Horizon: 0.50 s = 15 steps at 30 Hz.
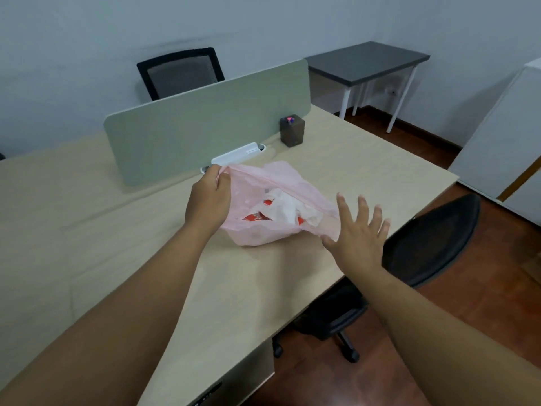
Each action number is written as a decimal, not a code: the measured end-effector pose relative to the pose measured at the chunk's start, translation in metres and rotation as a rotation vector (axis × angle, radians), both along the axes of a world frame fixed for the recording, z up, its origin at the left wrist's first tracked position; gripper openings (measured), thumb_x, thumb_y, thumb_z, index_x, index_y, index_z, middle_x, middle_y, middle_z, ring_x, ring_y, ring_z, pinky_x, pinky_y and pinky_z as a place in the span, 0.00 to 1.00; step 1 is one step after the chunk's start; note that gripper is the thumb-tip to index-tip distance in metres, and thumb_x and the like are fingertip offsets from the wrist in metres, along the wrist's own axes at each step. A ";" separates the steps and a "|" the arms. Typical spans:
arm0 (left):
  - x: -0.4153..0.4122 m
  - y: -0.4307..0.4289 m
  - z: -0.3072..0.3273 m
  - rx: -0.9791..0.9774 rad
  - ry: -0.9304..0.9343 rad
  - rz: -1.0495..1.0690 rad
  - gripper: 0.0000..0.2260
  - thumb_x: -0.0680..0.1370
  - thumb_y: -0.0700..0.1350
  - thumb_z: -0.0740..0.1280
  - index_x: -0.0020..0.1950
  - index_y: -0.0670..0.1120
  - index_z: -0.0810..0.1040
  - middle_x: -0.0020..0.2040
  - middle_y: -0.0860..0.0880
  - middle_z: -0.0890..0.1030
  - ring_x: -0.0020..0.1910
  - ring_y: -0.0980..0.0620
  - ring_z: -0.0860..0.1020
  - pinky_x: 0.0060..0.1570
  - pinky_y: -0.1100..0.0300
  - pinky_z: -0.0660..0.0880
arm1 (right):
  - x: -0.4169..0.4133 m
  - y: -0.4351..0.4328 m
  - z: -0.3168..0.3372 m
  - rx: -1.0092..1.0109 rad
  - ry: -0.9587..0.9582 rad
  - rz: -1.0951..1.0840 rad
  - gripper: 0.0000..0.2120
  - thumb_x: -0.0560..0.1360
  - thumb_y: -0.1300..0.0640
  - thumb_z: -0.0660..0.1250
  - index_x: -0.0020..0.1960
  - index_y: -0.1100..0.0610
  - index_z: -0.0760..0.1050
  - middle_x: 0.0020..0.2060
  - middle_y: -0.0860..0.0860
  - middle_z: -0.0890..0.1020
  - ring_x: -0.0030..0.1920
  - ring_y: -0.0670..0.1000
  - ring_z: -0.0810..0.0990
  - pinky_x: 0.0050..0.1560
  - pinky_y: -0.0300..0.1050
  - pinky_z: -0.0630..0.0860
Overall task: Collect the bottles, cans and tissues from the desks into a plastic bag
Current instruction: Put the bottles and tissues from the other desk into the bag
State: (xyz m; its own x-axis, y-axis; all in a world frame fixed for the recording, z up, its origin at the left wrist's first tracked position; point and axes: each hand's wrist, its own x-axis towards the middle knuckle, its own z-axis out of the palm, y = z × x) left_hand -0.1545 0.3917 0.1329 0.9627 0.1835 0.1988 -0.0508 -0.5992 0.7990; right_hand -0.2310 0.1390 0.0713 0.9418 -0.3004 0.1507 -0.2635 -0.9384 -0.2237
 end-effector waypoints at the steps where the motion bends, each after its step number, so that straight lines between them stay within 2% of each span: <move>1: 0.000 0.006 0.001 -0.006 -0.009 0.019 0.12 0.82 0.51 0.54 0.40 0.50 0.67 0.35 0.52 0.71 0.35 0.49 0.70 0.36 0.54 0.65 | 0.012 0.006 0.000 -0.002 0.023 0.001 0.41 0.72 0.39 0.68 0.78 0.44 0.50 0.77 0.57 0.56 0.75 0.67 0.50 0.72 0.66 0.46; 3: 0.002 0.022 -0.001 -0.009 -0.021 0.068 0.13 0.82 0.51 0.54 0.38 0.51 0.66 0.35 0.53 0.71 0.34 0.51 0.70 0.36 0.54 0.65 | 0.031 0.018 0.000 0.024 -0.006 0.005 0.35 0.72 0.42 0.70 0.75 0.46 0.60 0.72 0.58 0.66 0.71 0.68 0.60 0.70 0.65 0.54; 5: 0.004 0.043 -0.006 -0.009 -0.022 0.124 0.13 0.82 0.51 0.55 0.41 0.48 0.69 0.36 0.51 0.73 0.37 0.47 0.72 0.38 0.52 0.69 | 0.047 0.030 0.001 0.186 -0.102 0.058 0.20 0.72 0.52 0.69 0.63 0.51 0.72 0.58 0.58 0.77 0.58 0.66 0.72 0.58 0.58 0.67; 6: 0.005 0.055 -0.008 0.000 -0.023 0.155 0.13 0.82 0.51 0.55 0.43 0.46 0.70 0.37 0.49 0.74 0.39 0.45 0.73 0.40 0.51 0.71 | 0.055 0.039 0.003 0.335 -0.119 0.101 0.13 0.72 0.58 0.64 0.57 0.52 0.72 0.50 0.56 0.78 0.51 0.63 0.74 0.49 0.53 0.69; 8: 0.005 0.079 -0.013 0.026 -0.023 0.240 0.14 0.82 0.52 0.55 0.44 0.44 0.71 0.37 0.48 0.75 0.41 0.42 0.74 0.42 0.50 0.72 | 0.072 0.066 0.005 0.531 -0.083 0.207 0.13 0.72 0.64 0.55 0.53 0.52 0.67 0.43 0.54 0.77 0.43 0.60 0.75 0.40 0.49 0.71; 11: -0.003 0.121 -0.014 0.070 -0.002 0.408 0.14 0.82 0.52 0.54 0.40 0.47 0.68 0.35 0.50 0.74 0.39 0.42 0.73 0.38 0.52 0.69 | 0.096 0.117 0.004 0.549 -0.036 0.373 0.11 0.75 0.63 0.55 0.55 0.52 0.64 0.43 0.54 0.78 0.42 0.61 0.77 0.42 0.54 0.76; 15: -0.029 0.190 -0.017 0.071 0.052 0.581 0.15 0.80 0.55 0.53 0.44 0.47 0.71 0.38 0.43 0.80 0.40 0.40 0.79 0.43 0.46 0.78 | 0.106 0.191 0.001 0.632 0.042 0.636 0.09 0.76 0.63 0.57 0.54 0.53 0.64 0.43 0.55 0.80 0.41 0.61 0.78 0.43 0.56 0.77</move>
State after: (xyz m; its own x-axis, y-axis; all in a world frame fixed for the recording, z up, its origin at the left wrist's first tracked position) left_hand -0.1837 0.5819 0.1156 0.7173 0.6717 0.1851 0.3400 -0.5694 0.7485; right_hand -0.1249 0.3302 0.0727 0.9595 0.2649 0.0956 0.2445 -0.6147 -0.7499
